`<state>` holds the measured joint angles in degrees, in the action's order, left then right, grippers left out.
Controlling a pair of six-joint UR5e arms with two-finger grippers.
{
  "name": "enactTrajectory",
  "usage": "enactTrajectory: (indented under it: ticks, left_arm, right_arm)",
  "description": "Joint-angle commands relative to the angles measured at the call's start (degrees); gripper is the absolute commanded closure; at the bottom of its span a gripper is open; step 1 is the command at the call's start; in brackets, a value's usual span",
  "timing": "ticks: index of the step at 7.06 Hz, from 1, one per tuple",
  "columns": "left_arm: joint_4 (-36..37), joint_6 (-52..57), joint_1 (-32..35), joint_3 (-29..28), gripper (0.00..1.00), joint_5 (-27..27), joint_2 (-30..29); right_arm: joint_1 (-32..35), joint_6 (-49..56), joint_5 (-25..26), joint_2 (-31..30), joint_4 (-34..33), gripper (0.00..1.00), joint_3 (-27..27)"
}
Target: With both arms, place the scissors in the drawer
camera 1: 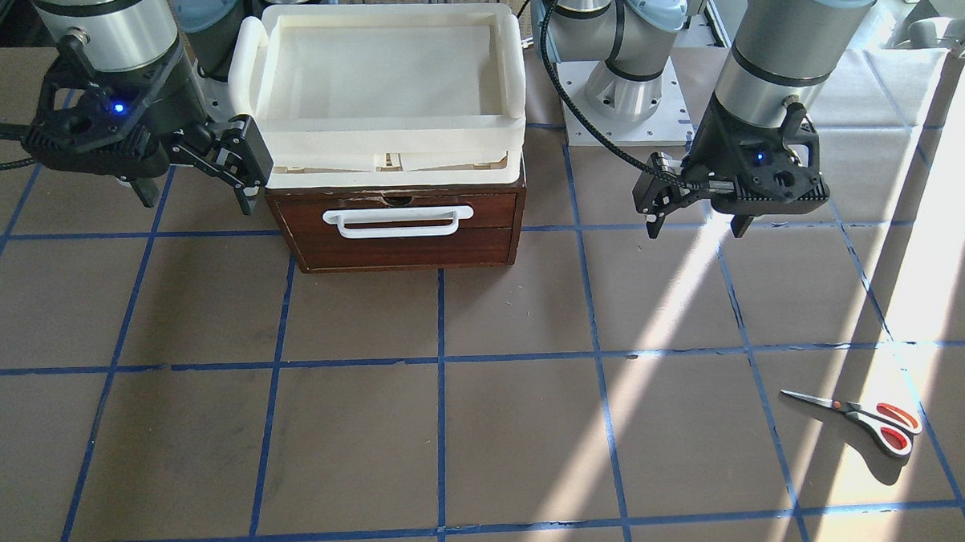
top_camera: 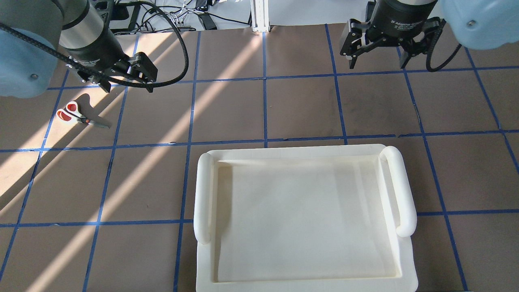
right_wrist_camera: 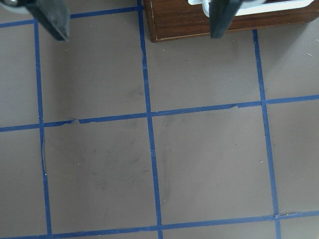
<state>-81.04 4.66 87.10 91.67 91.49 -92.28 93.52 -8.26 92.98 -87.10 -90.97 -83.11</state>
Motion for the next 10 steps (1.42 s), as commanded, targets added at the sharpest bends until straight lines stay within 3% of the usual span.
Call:
enactTrajectory:
  ticks: [1, 4, 5, 7, 8, 10]
  left_arm:
    - [0.0, 0.0, -0.1, 0.0, 0.00, 0.0, 0.0]
    - [-0.4, 0.1, -0.2, 0.1, 0.00, 0.4, -0.6]
    - [-0.4, 1.4, -0.6, 0.1, 0.00, 0.9, -0.9]
    - [0.5, 22.9, -6.1, 0.0, 0.00, 0.4, -1.8]
    - [0.5, 30.7, -9.5, 0.1, 0.00, 0.0, -2.5]
    - [1.0, 49.2, -14.9, 0.0, 0.00, -0.1, -4.6]
  right_arm:
    - [0.0, 0.0, -0.1, 0.2, 0.1, 0.00, 0.0]
    - [2.6, 2.2, -0.8, 1.3, -0.1, 0.00, -0.3]
    - [7.0, 12.6, -0.9, 3.9, -4.0, 0.00, -0.3]
    - [12.4, 20.0, -1.5, 10.5, -6.0, 0.00, -0.3]
    - [13.0, 30.4, -5.5, 11.8, -6.3, 0.00, -0.3]
    - [12.8, 49.5, -7.3, 12.0, -5.5, 0.00, -0.2]
